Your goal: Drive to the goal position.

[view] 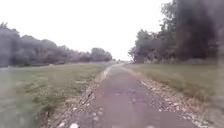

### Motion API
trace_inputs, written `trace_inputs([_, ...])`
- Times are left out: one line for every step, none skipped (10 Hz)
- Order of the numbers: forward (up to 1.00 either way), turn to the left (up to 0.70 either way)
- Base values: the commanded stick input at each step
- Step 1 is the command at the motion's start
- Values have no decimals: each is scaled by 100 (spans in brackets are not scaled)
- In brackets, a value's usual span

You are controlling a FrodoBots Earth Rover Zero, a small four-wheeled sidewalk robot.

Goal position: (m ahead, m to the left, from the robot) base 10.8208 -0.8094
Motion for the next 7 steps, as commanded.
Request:
trace_inputs([70, 0])
trace_inputs([70, 0])
trace_inputs([70, 0])
trace_inputs([70, 0])
trace_inputs([70, 0])
trace_inputs([70, 0])
trace_inputs([70, 0])
